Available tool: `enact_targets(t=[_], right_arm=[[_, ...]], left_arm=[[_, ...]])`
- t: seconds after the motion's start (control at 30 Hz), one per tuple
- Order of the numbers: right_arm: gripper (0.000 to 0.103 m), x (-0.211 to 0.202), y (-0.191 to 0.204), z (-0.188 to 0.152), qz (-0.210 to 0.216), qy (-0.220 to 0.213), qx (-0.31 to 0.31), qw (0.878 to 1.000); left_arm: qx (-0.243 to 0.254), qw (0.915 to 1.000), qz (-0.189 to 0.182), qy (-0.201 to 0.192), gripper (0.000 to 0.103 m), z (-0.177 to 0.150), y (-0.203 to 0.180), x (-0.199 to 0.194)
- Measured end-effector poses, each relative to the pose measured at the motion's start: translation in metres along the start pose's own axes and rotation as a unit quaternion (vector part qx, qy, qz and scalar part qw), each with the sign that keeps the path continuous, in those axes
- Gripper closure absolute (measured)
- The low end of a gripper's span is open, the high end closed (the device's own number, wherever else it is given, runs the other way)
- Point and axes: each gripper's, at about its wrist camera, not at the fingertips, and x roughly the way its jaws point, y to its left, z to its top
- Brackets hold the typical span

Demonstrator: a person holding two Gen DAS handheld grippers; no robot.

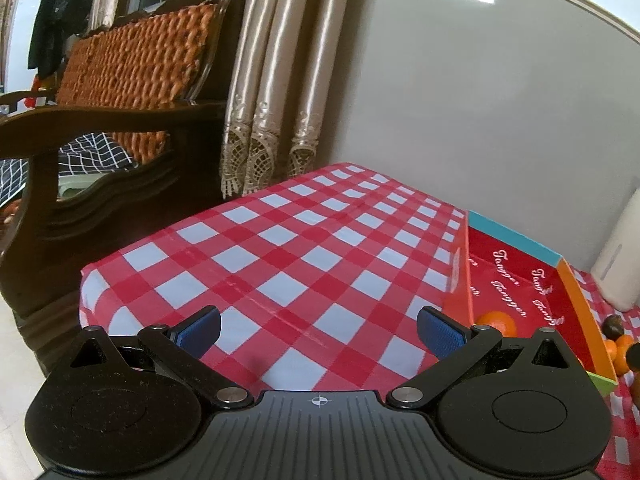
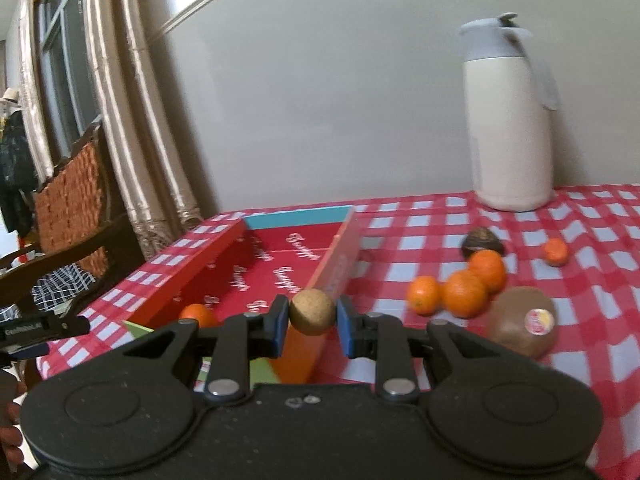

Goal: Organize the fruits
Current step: 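Carry the tan fruit into the box and open the right gripper, then move the left gripper to the brown kiwi and grasp it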

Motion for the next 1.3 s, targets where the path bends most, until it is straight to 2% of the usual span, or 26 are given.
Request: enact_targets(t=[0.3, 0.53, 0.7, 0.73, 0.8, 0.83, 0.87, 1.03, 1.1, 1.17, 1.3], right_arm=[[0.078, 0.034, 0.037, 0.002, 0.041, 0.020, -0.031, 0.998], [0.078, 0.058, 0.059, -0.004, 0.055, 0.044, -0.048, 0.996], [0.072, 0.060, 0.057, -0.007, 0.067, 0.048, -0.039, 0.996], [0.069, 0.059, 0.057, -0.006, 0.069, 0.047, -0.037, 0.996], [0.056, 0.055, 0.055, -0.006, 0.069, 0.038, -0.035, 0.996], [0.037, 0.052, 0.054, -0.006, 0.066, 0.032, -0.031, 0.997], [0.024, 0.050, 0.052, -0.005, 0.063, 0.024, -0.028, 0.997], [0.023, 0.037, 0.039, 0.001, 0.051, 0.000, -0.018, 0.999], [0.018, 0.031, 0.033, 0.003, 0.043, -0.007, -0.013, 0.999], [0.007, 0.024, 0.025, 0.004, 0.032, -0.016, -0.005, 0.999], [0.002, 0.006, 0.006, 0.007, 0.004, -0.040, 0.003, 0.999]], left_arm=[[-0.011, 0.9997, 0.019, 0.003, 0.000, 0.001, 0.022, 0.002], [-0.022, 0.9995, 0.023, 0.005, 0.000, 0.002, 0.031, 0.005], [-0.015, 0.9997, 0.019, 0.005, 0.000, 0.002, 0.028, 0.005], [-0.014, 0.9997, 0.018, 0.005, 0.000, 0.002, 0.027, 0.005], [-0.013, 0.9998, 0.017, 0.005, 0.000, 0.002, 0.026, 0.004], [-0.013, 0.9998, 0.016, 0.005, 0.000, 0.002, 0.025, 0.004], [-0.012, 0.9998, 0.015, 0.005, 0.000, 0.002, 0.024, 0.003], [-0.002, 1.0000, 0.009, -0.001, 0.000, 0.001, 0.014, 0.000], [0.003, 1.0000, 0.005, -0.003, 0.000, 0.000, 0.007, -0.002], [0.011, 0.9999, -0.003, -0.006, 0.000, -0.001, -0.001, -0.004], [0.034, 0.9989, -0.028, -0.012, 0.000, -0.004, -0.026, -0.009]])
